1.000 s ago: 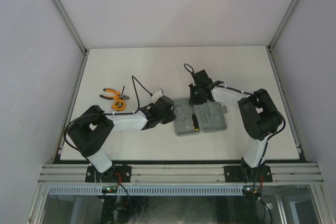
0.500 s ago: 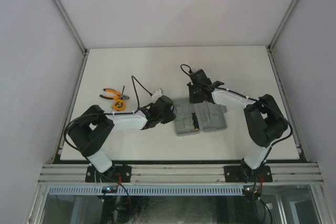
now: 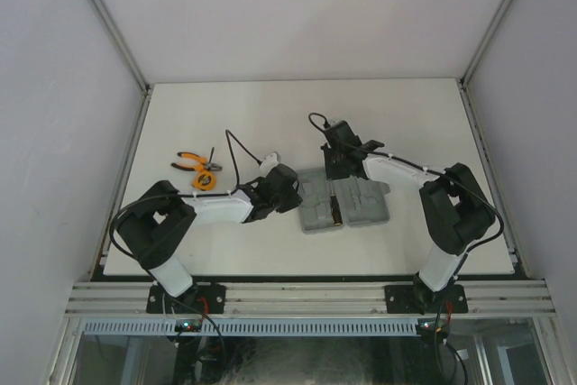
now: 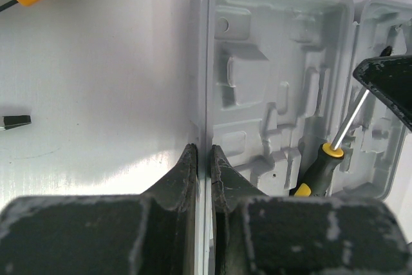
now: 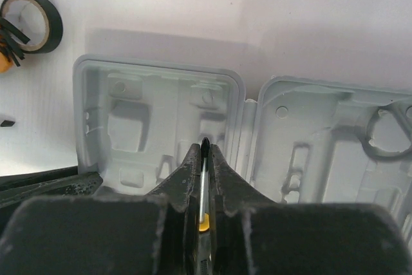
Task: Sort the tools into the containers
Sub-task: Place the screwdriver in the storage box.
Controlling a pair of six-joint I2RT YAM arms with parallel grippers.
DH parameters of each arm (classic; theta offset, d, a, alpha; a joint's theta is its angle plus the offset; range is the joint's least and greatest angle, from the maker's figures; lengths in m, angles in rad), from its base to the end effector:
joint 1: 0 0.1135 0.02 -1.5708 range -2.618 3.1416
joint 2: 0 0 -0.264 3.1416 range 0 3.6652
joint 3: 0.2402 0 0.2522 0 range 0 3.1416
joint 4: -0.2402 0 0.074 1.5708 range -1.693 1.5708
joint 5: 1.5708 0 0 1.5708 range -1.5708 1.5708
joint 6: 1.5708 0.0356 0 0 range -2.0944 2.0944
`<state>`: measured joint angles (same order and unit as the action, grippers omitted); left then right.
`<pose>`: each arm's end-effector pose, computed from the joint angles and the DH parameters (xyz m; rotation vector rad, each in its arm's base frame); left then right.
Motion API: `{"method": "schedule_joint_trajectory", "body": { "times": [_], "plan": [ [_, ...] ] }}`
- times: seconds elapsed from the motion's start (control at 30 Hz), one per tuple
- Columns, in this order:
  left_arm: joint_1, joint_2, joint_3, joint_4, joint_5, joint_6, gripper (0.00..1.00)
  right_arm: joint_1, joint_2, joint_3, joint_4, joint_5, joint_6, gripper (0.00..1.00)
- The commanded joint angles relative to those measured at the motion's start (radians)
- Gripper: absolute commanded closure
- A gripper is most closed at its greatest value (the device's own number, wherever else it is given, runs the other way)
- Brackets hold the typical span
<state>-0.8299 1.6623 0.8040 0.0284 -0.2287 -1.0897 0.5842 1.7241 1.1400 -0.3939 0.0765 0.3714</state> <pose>0.2240 -0.2329 0.1501 -0.4285 2.4313 -0.6221 0.3009 0.1957 0.1986 -0.2428 2.5563 0.2733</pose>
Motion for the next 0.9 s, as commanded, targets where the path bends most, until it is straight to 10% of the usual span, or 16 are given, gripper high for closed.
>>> {"method": "schedule_joint_trajectory", "body": {
  "times": [0.0, 0.87],
  "plan": [
    [0.008, -0.004, -0.016, 0.018, -0.006, -0.021, 1.00, 0.006, 0.030, -0.003, -0.025, 0.019, -0.005, 1.00],
    [0.014, -0.007, -0.020, 0.021, -0.001, -0.020, 1.00, 0.030, 0.031, -0.002, -0.048, 0.161, 0.000, 0.88]
  ]
}}
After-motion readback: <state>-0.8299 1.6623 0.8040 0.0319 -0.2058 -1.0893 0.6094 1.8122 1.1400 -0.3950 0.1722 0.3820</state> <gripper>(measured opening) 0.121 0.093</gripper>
